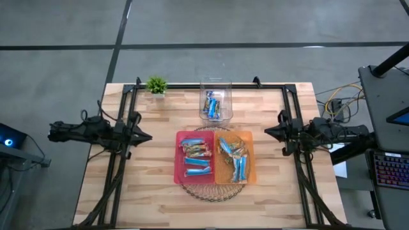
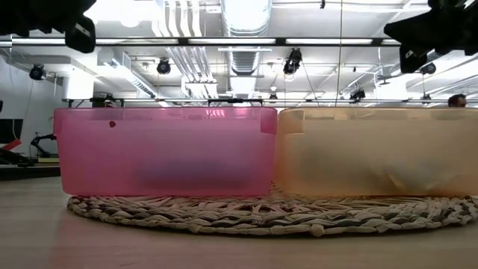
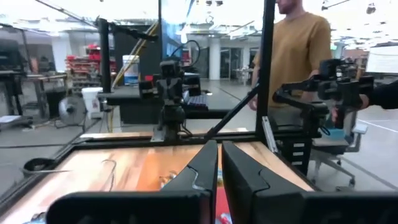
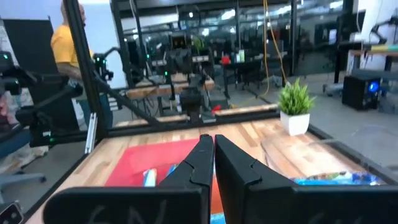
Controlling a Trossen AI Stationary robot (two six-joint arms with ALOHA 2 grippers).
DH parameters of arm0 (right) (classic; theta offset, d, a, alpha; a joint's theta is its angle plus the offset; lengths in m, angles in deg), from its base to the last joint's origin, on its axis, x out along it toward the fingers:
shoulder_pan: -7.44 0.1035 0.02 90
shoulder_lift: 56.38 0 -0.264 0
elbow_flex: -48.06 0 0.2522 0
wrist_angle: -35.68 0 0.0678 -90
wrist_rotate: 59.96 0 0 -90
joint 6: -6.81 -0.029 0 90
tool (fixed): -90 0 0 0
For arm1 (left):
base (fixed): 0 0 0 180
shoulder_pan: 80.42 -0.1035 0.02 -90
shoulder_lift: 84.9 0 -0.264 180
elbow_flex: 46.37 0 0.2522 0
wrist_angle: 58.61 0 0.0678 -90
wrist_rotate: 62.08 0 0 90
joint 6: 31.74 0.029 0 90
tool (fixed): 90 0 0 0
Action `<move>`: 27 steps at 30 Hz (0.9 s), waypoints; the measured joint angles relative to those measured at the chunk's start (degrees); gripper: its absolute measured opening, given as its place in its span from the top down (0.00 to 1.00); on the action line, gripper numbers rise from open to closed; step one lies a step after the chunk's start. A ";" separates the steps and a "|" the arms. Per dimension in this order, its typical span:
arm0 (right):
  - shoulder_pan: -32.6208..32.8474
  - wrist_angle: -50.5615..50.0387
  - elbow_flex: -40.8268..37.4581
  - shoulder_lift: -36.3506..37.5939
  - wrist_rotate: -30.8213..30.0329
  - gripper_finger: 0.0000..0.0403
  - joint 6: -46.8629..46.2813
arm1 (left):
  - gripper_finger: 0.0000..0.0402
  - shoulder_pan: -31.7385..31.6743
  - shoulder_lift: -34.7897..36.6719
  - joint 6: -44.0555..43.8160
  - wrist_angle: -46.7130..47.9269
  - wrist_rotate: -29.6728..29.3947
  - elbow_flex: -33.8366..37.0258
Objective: Pick and place Granola Bars by type
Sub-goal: Return to Home Position
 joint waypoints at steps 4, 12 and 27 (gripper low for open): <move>-0.02 -0.27 -0.24 2.03 -0.01 0.98 1.48 | 0.99 -0.02 1.39 -0.64 -0.55 -0.39 2.86; 0.00 -0.46 -1.77 1.66 -0.01 0.98 1.33 | 0.99 -0.02 2.05 -2.12 -7.04 -0.27 8.98; 0.00 -0.23 -4.33 2.01 0.10 0.98 1.08 | 0.99 -0.07 2.20 -4.18 -10.47 -0.18 14.31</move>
